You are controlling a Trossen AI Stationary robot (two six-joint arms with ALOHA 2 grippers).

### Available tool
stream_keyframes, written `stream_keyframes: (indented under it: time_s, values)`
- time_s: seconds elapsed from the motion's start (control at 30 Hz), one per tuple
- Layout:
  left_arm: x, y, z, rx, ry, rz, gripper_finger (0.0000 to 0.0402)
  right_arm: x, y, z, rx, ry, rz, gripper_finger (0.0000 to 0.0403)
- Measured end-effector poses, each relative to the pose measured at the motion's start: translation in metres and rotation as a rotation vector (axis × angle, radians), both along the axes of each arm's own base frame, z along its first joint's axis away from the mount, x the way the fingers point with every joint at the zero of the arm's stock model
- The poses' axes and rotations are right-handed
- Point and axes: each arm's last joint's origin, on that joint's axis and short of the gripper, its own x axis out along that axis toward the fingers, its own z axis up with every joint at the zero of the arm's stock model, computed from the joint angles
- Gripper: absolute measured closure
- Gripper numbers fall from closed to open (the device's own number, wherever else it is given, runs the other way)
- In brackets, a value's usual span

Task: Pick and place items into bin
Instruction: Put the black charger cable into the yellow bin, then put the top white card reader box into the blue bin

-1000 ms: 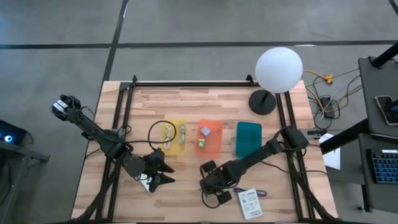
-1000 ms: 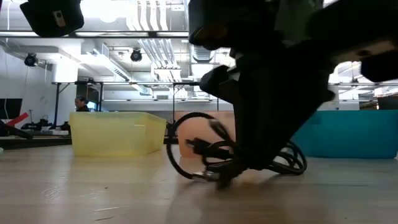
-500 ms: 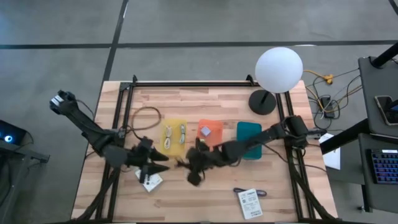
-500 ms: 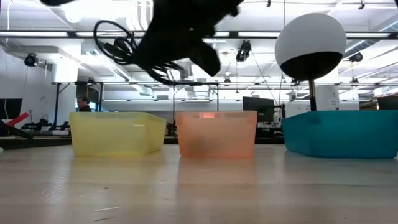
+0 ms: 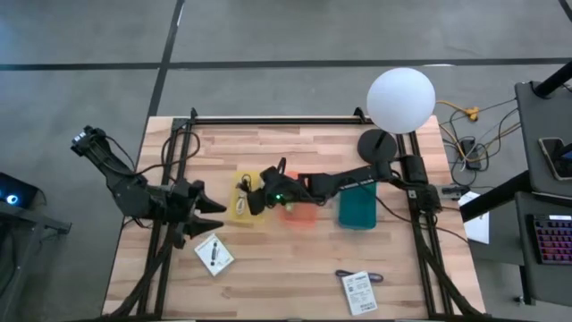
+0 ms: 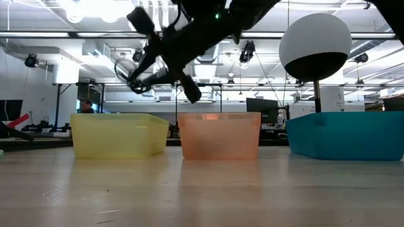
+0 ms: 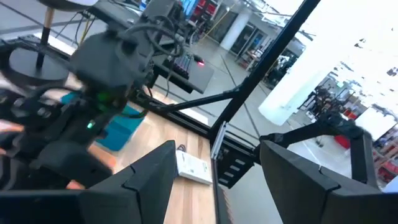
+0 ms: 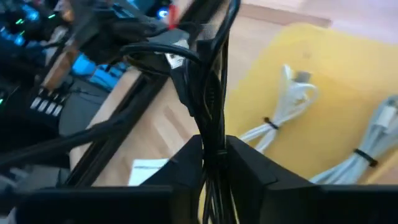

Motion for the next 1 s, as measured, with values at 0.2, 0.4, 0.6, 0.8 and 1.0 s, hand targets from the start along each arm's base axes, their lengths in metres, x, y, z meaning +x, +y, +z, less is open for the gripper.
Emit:
stream_keyframes:
  time_s: [0.2, 0.4, 0.6, 0.8, 1.0]
  values:
    - [0.001, -0.001, -0.006, 0.026, 0.019, -0.001, 0.0183, 0.008, -0.011, -0.01, 0.066, -0.012, 0.016, 0.0252]
    - [0.004, -0.004, -0.017, 0.079, 0.096, -0.018, 0.0183, 0.008, -0.007, 0.009, -0.043, -0.033, 0.153, 0.0187]
    - [0.001, -0.012, -0.042, 0.044, 0.354, -0.192, 0.0183, -0.022, 0.023, 0.049, -0.339, 0.09, 0.444, 0.0169]
    - [-0.007, -0.015, -0.077, -0.042, 0.828, -0.18, 0.0183, -0.064, 0.05, 0.07, -0.55, 0.339, 0.556, 0.0168]
    - [-0.003, -0.031, -0.109, -0.202, 1.202, -0.05, 0.0194, -0.076, 0.067, 0.068, -0.539, 0.409, 0.57, 0.0178]
